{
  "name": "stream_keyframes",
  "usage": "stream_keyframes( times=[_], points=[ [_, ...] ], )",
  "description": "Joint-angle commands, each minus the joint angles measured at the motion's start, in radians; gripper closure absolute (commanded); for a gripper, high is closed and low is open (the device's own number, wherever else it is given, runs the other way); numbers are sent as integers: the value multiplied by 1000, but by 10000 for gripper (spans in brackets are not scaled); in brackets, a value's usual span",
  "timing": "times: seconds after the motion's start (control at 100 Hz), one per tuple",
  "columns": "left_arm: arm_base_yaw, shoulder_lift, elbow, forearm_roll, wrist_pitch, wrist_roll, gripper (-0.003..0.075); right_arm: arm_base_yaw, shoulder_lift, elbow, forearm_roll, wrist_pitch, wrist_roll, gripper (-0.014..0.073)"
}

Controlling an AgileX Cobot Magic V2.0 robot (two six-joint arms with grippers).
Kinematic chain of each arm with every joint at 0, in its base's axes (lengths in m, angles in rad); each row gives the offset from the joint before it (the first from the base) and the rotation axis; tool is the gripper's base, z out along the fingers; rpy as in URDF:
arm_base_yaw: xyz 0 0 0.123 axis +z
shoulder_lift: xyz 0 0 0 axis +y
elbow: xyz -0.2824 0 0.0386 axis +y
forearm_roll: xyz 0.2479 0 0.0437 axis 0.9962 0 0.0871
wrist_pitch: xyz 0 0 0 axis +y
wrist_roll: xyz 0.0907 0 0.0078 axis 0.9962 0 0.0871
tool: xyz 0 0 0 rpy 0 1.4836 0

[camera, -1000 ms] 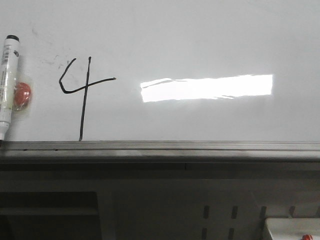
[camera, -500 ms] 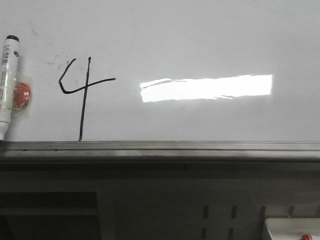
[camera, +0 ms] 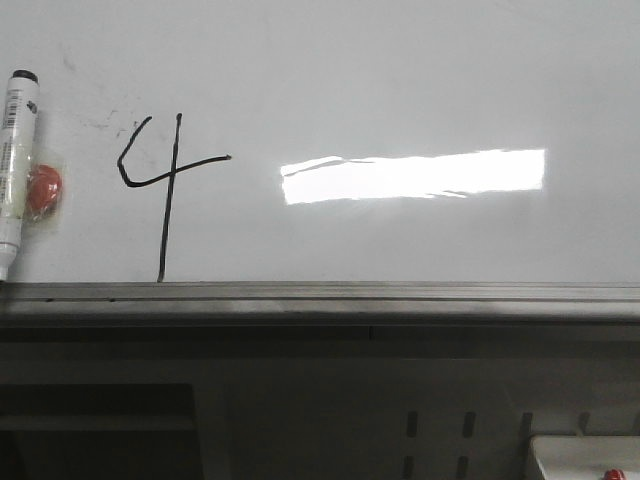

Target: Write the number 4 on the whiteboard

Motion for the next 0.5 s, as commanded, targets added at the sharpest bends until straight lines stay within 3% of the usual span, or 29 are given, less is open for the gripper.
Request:
stream_keyframes(
  times=[0.0,0.49],
  points=[
    [1,-25,35,-12,-42,0,741,-4,6,-26,-13,-84,3,658],
    [1,-25,35,-12,-42,0,741,-12,6,-24,-18,-90,3,658]
  ],
)
